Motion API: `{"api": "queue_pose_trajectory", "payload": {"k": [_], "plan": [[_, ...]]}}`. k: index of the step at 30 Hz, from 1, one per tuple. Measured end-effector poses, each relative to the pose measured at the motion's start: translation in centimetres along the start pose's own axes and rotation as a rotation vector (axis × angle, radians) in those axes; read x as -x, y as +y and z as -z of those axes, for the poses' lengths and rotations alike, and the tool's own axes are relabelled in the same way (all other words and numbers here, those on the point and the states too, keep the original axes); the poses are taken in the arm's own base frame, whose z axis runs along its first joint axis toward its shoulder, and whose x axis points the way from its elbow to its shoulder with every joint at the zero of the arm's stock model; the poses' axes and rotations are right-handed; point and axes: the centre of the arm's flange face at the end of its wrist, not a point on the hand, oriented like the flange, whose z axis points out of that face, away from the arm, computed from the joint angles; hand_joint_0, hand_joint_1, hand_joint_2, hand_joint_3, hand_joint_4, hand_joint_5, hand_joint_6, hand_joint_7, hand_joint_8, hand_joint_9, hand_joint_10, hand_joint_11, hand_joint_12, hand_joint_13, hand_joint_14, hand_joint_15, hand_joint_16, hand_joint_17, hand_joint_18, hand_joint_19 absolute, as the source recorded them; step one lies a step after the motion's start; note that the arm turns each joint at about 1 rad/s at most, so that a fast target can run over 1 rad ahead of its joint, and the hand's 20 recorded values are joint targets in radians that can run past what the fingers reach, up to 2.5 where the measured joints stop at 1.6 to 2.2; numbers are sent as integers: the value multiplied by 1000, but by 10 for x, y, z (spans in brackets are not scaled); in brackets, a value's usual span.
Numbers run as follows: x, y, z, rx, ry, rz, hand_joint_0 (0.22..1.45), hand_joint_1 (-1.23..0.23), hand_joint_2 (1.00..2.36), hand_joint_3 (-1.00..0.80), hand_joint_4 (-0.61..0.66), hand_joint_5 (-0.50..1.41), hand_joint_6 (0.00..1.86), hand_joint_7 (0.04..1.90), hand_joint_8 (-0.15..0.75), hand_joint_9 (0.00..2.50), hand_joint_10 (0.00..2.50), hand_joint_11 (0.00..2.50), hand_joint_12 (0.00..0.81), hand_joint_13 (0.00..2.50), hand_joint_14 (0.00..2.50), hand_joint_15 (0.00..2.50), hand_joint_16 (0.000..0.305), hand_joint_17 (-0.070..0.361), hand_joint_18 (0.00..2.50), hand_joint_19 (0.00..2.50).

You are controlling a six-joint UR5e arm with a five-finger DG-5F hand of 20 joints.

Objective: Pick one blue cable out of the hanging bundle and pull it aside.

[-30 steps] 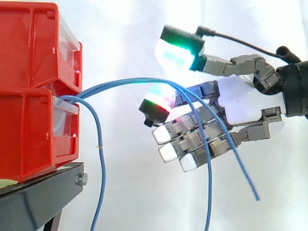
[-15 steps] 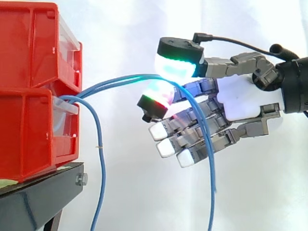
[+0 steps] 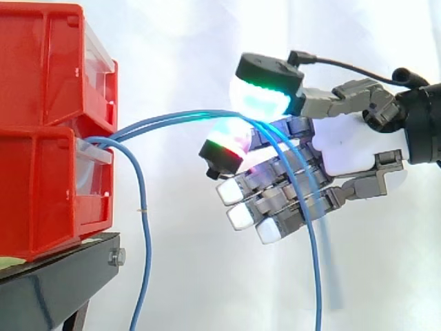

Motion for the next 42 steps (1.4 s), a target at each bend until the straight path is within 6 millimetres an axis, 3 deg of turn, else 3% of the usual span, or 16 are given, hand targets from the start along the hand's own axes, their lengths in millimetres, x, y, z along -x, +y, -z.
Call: {"api": "queue_pose_trajectory", "payload": {"k": [6, 9, 10, 11, 15, 19, 21, 23, 28, 35, 42], "plan": [[0, 0, 0, 0, 0, 0, 408, -559, 1000, -500, 93, -131, 844, 1113, 304, 965, 12, 445, 451, 864, 14, 414, 69, 156, 821, 464], [0, 0, 0, 0, 0, 0, 498, -554, 1000, -500, 68, -132, 836, 1152, 272, 951, 14, 459, 416, 846, 15, 416, 61, 136, 755, 504], [0, 0, 0, 0, 1, 0, 540, -557, 1000, -497, 62, -130, 833, 1180, 263, 960, 17, 467, 403, 845, 16, 424, 58, 130, 742, 508], [0, 0, 0, -1, 1, 0, 579, -596, 1014, -349, 41, -127, 838, 1192, 260, 969, 15, 470, 392, 853, 16, 430, 56, 126, 740, 508], [0, 0, 0, -4, 1, 2, 571, -666, 1023, -132, 61, -127, 836, 1361, 273, 978, 19, 504, 399, 864, 16, 432, 56, 126, 768, 512], [1, 0, 0, -5, 1, 2, 610, -772, 1024, -60, 25, -154, 899, 1255, 262, 943, 19, 531, 403, 864, 18, 429, 57, 129, 794, 478], [1, 0, 0, -5, 1, 2, 634, -804, 1027, -72, -26, -161, 905, 1238, 256, 919, 17, 534, 390, 842, 16, 431, 56, 126, 784, 465], [1, 0, 0, -4, 1, 2, 711, -886, 1027, -178, -75, -167, 905, 1342, 244, 889, 18, 515, 381, 821, 16, 414, 54, 122, 764, 428], [1, 1, 0, -3, 1, 1, 765, -900, 1015, -342, -137, -169, 915, 1302, 226, 862, 17, 493, 372, 806, 16, 404, 52, 118, 749, 407], [0, 1, 0, -3, 2, 2, 808, -932, 1000, -500, -156, -166, 918, 1353, 207, 873, 17, 501, 359, 808, 15, 399, 50, 113, 756, 398], [-1, 1, 1, -2, 3, 3, 753, -977, 1000, -500, -101, -165, 916, 1299, 199, 876, 17, 496, 358, 816, 17, 393, 50, 113, 777, 367]]}}
